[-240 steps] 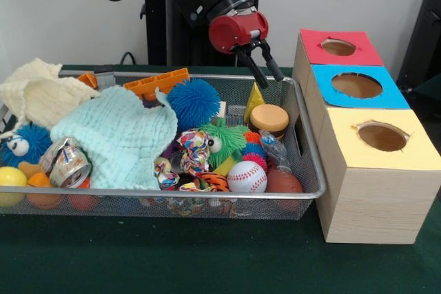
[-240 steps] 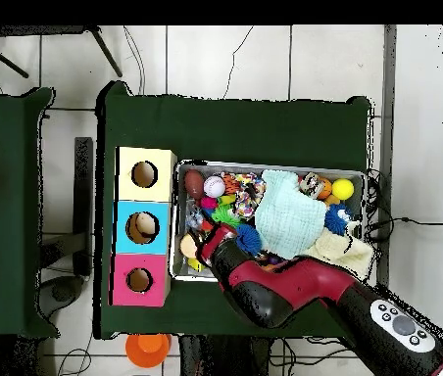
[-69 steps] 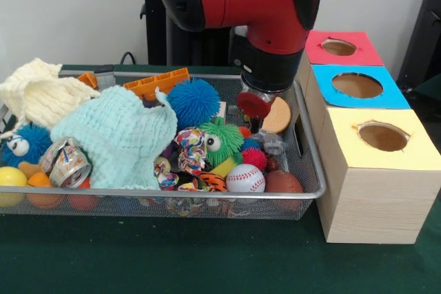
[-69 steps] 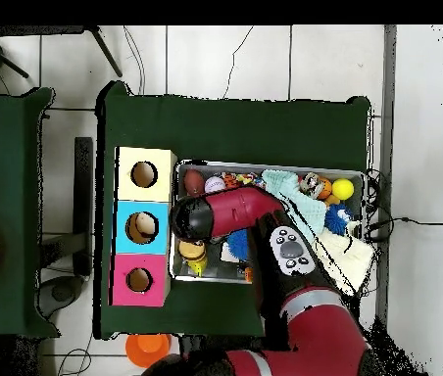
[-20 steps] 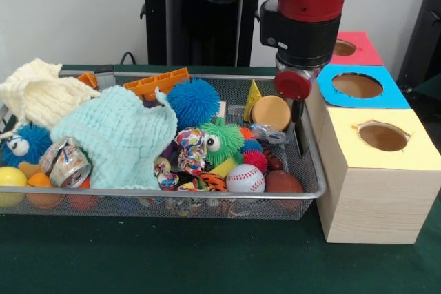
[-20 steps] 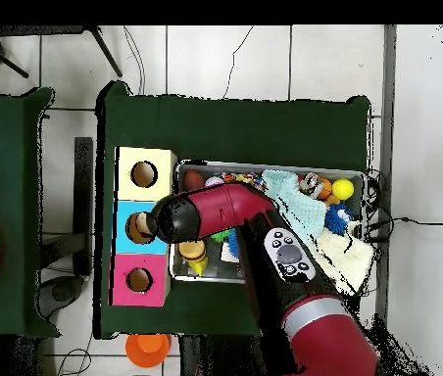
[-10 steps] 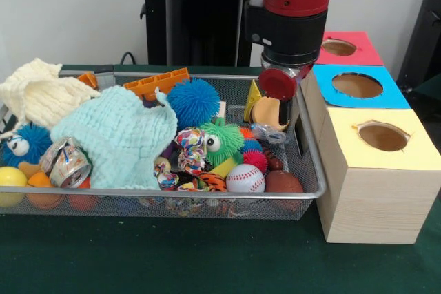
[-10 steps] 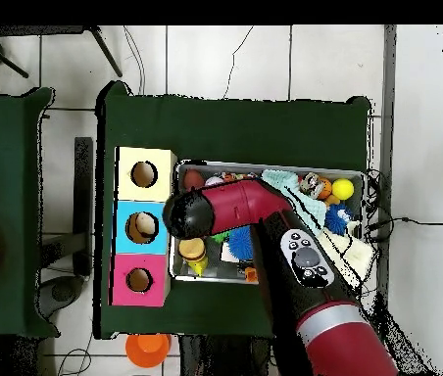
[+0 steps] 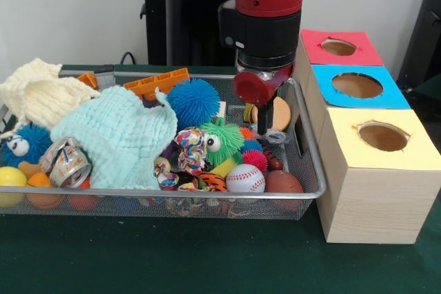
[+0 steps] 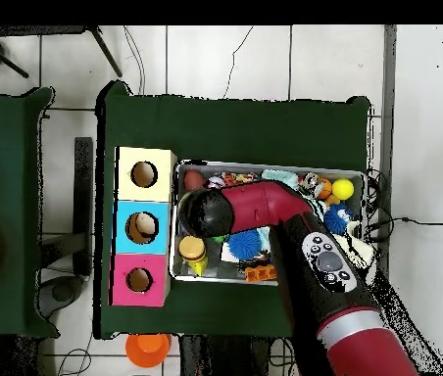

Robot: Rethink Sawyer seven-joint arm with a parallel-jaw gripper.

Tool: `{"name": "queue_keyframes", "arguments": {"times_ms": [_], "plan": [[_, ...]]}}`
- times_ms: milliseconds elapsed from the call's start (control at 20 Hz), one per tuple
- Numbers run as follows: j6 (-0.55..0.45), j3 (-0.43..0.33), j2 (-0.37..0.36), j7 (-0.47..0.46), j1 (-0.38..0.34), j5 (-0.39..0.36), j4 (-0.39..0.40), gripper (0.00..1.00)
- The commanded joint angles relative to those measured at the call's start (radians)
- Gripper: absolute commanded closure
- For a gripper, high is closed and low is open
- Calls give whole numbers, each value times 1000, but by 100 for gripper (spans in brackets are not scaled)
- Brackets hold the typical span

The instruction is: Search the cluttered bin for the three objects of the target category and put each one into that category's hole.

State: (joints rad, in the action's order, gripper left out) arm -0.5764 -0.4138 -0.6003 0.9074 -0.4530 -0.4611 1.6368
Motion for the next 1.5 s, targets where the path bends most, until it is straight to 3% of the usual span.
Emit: {"name": "queue_keyframes", "arguments": {"times_ms": [50, 700, 1500], "plan": [[43, -56, 37, 7, -26, -53, 19, 0], [91, -79, 53, 16, -53, -48, 65, 0], [107, -135, 124, 40, -94, -16, 66, 0]]}}
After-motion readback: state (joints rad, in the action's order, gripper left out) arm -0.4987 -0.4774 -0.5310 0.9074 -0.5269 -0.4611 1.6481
